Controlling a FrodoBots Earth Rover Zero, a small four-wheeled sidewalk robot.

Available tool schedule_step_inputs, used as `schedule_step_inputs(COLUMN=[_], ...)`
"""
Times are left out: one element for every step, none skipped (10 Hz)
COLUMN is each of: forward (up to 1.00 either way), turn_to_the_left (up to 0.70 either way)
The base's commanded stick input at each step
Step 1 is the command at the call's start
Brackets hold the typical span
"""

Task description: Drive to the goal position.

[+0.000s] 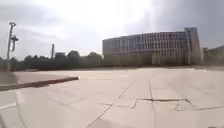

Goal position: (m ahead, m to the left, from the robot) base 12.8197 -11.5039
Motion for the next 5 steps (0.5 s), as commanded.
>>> schedule_step_inputs(forward=[0.70, 0.70, 0.70, 0.70, 0.70], turn_to_the_left=[-0.21, -0.35, -0.35, -0.35, -0.35])
